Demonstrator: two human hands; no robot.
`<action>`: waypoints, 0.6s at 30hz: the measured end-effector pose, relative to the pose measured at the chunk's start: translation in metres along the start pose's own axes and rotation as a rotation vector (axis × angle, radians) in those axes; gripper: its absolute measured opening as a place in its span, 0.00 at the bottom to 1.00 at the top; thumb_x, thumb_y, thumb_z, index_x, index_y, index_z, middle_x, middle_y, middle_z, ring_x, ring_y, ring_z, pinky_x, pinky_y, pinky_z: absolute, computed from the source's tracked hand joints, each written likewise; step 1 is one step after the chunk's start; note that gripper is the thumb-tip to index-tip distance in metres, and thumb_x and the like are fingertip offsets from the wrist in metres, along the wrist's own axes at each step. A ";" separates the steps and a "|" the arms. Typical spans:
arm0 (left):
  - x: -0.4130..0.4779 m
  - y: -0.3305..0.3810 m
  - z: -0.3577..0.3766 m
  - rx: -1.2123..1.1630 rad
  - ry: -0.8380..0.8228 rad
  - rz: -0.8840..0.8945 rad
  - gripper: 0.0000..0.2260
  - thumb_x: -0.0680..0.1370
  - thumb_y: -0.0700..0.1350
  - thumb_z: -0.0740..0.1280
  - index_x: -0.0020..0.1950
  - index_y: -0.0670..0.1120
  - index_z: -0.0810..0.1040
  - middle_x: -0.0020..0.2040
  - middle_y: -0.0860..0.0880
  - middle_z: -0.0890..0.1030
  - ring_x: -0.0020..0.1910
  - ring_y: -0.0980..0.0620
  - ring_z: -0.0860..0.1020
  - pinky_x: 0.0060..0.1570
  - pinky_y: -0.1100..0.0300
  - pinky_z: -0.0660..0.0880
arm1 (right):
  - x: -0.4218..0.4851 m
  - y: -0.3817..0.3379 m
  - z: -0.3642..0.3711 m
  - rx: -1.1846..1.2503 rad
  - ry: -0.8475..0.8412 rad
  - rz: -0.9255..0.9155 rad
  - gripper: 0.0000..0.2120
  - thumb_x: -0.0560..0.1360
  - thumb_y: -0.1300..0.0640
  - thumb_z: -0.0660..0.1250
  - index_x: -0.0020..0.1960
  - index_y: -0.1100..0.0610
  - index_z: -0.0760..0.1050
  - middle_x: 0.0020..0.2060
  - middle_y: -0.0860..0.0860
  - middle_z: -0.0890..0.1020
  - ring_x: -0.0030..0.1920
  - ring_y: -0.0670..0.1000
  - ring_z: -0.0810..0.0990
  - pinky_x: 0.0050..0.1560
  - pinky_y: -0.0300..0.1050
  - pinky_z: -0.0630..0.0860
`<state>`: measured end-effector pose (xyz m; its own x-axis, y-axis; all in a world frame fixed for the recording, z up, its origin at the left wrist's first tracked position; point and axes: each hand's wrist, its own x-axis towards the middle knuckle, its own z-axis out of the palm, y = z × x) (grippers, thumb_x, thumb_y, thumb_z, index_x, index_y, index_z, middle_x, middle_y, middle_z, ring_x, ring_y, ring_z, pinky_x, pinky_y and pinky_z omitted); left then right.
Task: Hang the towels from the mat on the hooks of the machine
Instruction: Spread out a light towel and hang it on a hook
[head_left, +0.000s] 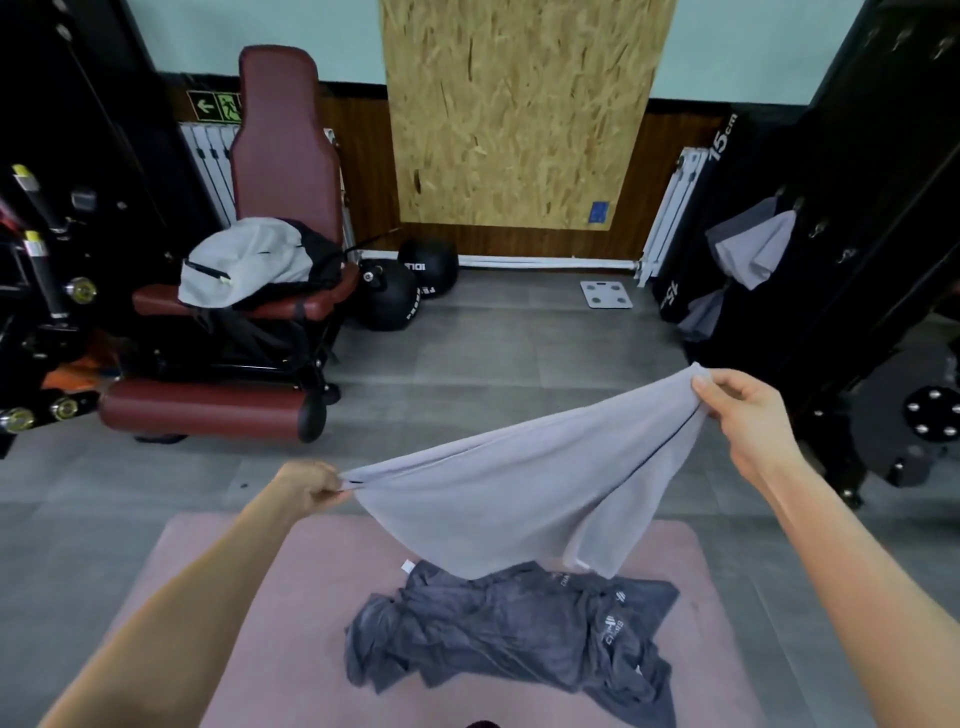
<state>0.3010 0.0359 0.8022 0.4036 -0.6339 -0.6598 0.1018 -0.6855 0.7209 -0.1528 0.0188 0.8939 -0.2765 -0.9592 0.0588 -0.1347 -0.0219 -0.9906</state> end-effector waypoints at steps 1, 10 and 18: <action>0.001 0.002 -0.003 -0.088 -0.058 -0.042 0.14 0.76 0.22 0.52 0.37 0.37 0.68 0.37 0.41 0.71 0.31 0.46 0.76 0.24 0.62 0.77 | 0.001 0.010 -0.002 -0.012 0.021 0.029 0.06 0.76 0.64 0.65 0.42 0.56 0.78 0.32 0.42 0.82 0.37 0.42 0.77 0.44 0.37 0.73; -0.031 0.031 -0.016 0.368 -0.218 0.184 0.14 0.68 0.23 0.53 0.37 0.30 0.78 0.33 0.41 0.78 0.24 0.51 0.71 0.21 0.68 0.68 | 0.013 0.076 -0.024 0.044 0.062 0.282 0.07 0.76 0.66 0.63 0.42 0.58 0.76 0.37 0.51 0.79 0.40 0.49 0.75 0.43 0.41 0.72; -0.083 0.051 0.000 0.776 -0.364 0.634 0.10 0.66 0.45 0.70 0.27 0.42 0.77 0.23 0.55 0.73 0.25 0.60 0.69 0.29 0.68 0.67 | 0.028 0.081 -0.034 0.127 0.156 0.394 0.10 0.78 0.65 0.60 0.39 0.55 0.72 0.38 0.51 0.76 0.38 0.47 0.73 0.39 0.40 0.70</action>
<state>0.2730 0.0532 0.8937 -0.1297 -0.9358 -0.3277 -0.6906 -0.1519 0.7071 -0.2039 -0.0004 0.8193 -0.4246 -0.8478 -0.3179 0.1250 0.2929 -0.9480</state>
